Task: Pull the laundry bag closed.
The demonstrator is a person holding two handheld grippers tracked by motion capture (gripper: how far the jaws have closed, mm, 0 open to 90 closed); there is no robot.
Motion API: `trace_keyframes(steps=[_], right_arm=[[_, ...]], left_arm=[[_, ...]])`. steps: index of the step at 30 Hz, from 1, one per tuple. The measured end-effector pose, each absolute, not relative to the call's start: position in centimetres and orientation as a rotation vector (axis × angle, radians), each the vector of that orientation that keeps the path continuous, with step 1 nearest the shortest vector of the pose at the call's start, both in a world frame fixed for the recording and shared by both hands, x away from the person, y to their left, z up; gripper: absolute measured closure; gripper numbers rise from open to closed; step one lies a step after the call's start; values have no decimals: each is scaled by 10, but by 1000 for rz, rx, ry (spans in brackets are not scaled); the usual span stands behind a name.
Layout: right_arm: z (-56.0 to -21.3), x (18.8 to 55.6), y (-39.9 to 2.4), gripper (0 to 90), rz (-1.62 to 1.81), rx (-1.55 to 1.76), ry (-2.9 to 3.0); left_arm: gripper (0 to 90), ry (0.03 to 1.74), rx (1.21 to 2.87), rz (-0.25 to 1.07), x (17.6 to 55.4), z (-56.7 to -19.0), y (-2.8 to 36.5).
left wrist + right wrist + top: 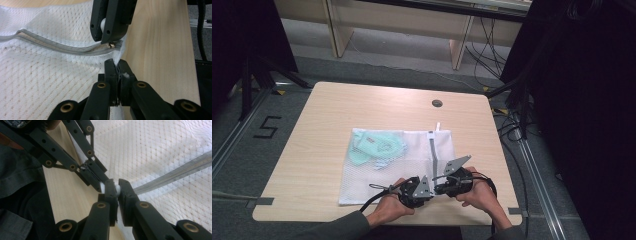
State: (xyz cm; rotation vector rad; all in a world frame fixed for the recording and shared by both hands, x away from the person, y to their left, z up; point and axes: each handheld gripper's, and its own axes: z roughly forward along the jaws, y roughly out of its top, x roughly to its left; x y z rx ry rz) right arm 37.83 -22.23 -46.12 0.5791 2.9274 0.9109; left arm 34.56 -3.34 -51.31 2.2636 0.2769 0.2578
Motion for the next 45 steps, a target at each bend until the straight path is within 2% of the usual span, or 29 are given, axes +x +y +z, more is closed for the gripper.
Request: trace_keyframes(steps=[45], right_arm=[[-473, 386, -217, 866, 884, 677, 2932]], left_arm=[[891, 273, 2282, 284, 341, -513, -29]])
